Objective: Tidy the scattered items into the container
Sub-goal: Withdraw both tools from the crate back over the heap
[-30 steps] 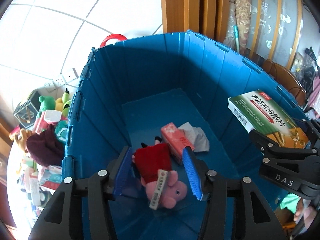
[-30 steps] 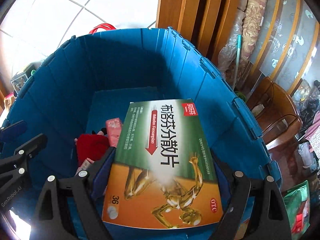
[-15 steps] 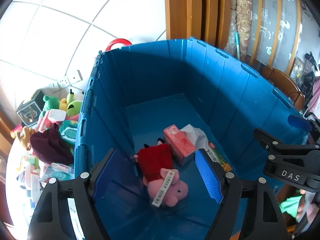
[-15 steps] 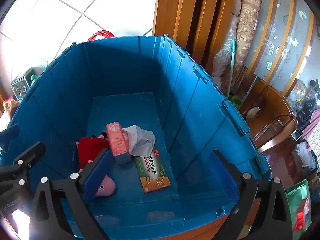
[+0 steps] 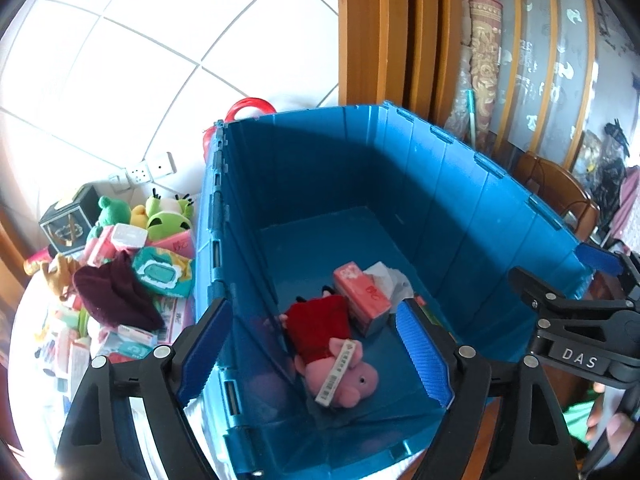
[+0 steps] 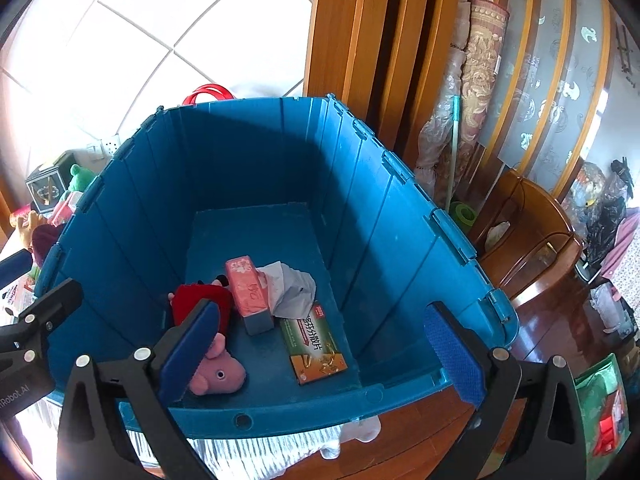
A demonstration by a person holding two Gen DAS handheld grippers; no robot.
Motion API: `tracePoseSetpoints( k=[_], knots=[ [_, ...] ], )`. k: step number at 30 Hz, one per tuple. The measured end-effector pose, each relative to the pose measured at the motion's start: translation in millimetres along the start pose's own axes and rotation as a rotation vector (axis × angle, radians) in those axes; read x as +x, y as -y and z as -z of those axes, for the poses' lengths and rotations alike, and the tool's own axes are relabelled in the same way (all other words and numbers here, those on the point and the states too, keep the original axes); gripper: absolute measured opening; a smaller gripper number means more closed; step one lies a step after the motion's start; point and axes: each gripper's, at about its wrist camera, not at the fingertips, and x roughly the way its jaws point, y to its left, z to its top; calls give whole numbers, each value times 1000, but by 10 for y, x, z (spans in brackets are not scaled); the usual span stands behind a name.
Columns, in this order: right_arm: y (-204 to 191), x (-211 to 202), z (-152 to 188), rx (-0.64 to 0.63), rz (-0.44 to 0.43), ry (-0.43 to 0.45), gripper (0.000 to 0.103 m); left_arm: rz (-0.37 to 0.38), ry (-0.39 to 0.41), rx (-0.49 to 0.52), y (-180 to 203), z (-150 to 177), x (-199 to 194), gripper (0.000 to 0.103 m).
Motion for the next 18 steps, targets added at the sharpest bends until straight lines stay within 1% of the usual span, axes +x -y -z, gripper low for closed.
tracePoseSetpoints(
  k=[5, 9, 13, 18],
  knots=[
    [-233, -214, 11, -5, -26, 38, 103, -19, 29, -30, -282, 52, -187, 86],
    [-496, -374, 18, -20, -46, 61, 103, -35, 38, -50, -544, 126, -317, 86],
    [-836, -532, 31, -33, -68, 84, 103, -65, 53, -72, -884, 217, -482, 86],
    [-1392, -737, 73, -65, -97, 107, 103, -96, 68, -107, -1451, 402, -694, 86]
  ],
)
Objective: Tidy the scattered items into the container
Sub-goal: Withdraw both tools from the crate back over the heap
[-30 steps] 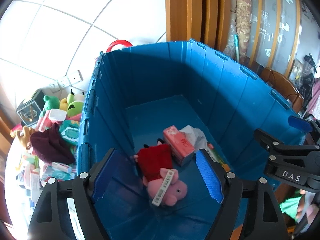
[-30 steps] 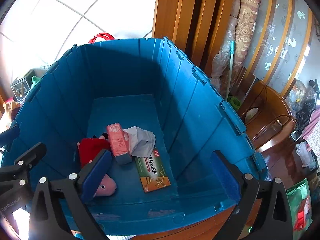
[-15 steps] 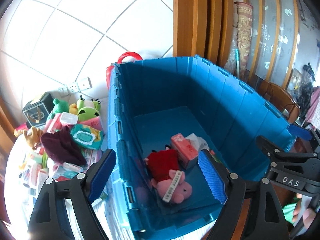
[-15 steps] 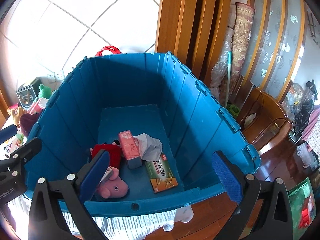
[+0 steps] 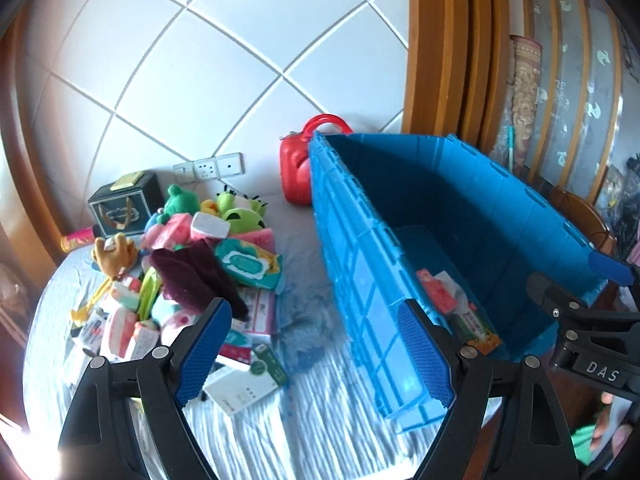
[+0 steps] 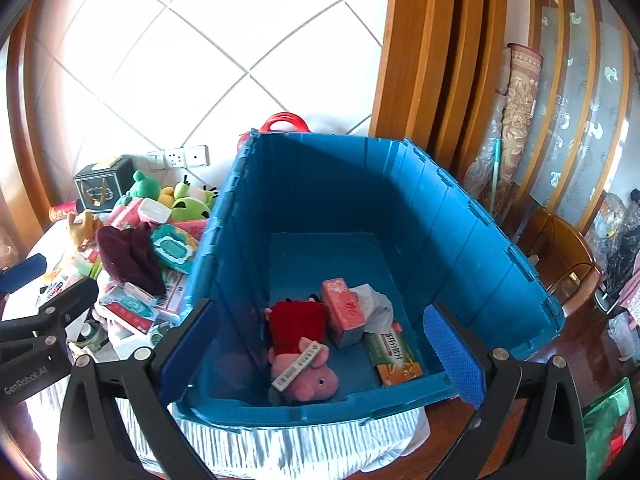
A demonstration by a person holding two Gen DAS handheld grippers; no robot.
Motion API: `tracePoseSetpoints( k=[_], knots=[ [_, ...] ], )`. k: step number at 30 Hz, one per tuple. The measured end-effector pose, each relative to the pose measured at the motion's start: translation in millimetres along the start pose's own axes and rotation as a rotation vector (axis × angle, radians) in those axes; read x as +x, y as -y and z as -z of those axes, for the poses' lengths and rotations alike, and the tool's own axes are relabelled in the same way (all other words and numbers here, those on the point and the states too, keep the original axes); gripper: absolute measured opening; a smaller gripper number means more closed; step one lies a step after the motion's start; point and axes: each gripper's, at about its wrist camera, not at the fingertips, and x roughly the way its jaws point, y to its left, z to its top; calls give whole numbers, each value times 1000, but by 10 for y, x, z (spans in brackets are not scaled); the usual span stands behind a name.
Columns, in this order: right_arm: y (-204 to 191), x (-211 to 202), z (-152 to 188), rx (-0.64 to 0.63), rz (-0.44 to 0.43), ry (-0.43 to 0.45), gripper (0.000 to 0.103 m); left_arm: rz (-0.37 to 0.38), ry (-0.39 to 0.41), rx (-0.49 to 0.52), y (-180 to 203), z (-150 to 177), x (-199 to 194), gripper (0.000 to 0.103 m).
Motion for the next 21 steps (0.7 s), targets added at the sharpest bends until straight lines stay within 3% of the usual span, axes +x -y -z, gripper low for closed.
tracePoseSetpoints(
  k=[12, 21],
  knots=[
    [-1777, -196, 291, -30, -114, 18, 103, -77, -3, -55, -1801, 671, -267, 86],
    [-2818, 125, 739, -51, -199, -101, 103, -107, -43, -74, -2758, 1177, -200, 86]
  ],
)
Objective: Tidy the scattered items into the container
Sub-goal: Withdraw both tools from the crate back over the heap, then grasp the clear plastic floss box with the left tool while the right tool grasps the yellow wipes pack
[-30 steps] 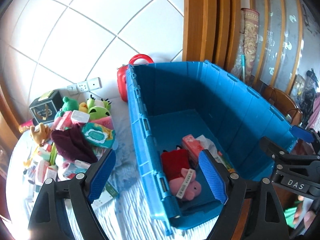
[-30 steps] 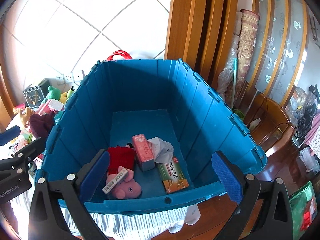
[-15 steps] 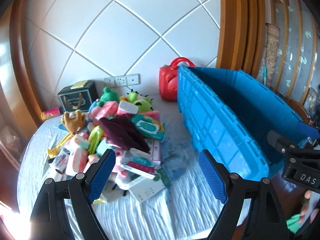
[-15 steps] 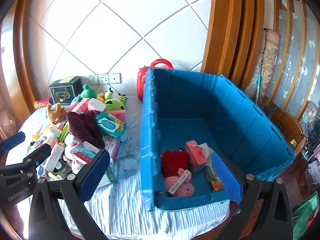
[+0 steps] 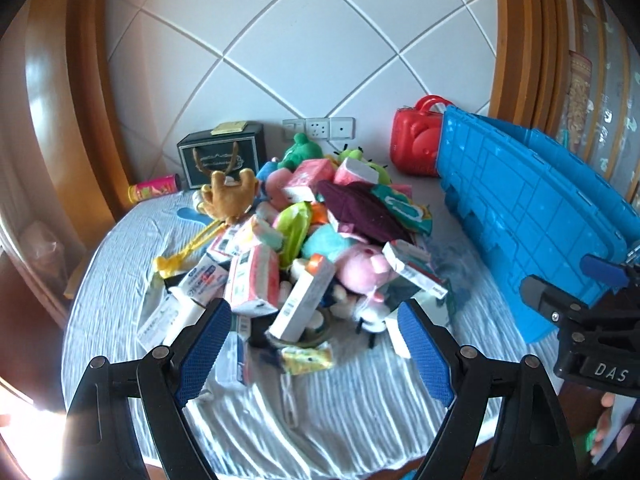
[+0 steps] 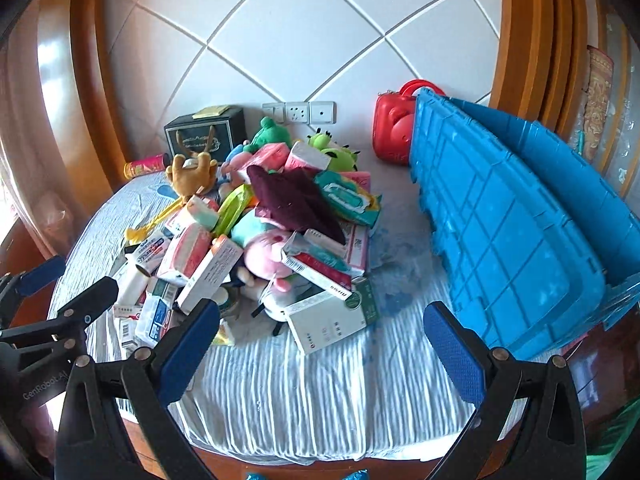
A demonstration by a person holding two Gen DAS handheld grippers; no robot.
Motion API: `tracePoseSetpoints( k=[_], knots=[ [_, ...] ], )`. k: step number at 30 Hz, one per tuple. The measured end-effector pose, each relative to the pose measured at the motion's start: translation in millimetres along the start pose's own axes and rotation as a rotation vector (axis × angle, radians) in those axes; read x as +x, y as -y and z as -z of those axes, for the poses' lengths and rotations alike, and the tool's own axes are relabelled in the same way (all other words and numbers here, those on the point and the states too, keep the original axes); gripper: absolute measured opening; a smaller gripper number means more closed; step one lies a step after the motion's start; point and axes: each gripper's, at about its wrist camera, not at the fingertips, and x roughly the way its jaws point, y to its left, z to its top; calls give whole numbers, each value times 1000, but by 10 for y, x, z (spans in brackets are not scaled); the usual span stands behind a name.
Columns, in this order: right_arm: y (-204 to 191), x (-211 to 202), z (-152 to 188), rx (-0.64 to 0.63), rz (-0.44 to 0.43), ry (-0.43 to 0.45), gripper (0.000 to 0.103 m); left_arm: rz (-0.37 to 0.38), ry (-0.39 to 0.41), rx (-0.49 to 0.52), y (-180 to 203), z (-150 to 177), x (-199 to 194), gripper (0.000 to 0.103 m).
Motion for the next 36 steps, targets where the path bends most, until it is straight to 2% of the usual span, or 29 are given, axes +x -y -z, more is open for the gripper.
tracePoseSetpoints(
  k=[6, 13, 21, 24, 27, 31, 36],
  knots=[
    [-312, 482, 198, -27, -36, -104, 103, -53, -65, -47, -496, 311, 329, 86],
    [-622, 1150, 405, -65, -126, -218, 103, -164, -217, -136, -1129, 726, 834, 86],
    [-842, 1757, 623, -100, -184, -328, 103, -226, -292, -190, -1391, 1063, 1192, 85],
    [-965, 1903, 701, -110, -209, -367, 103, -214, -327, -209, -1440, 1127, 1328, 85],
    [-1064, 1989, 690, -114, -196, -370, 103, -190, -336, -208, -1440, 1087, 1471, 84],
    [-1109, 2070, 670, -51, -164, -360, 103, -123, -365, -145, -1320, 997, 1738, 70],
    [-1226, 2187, 700, -16, -137, -368, 103, -49, -420, -85, -1229, 1013, 2071, 68]
  ],
)
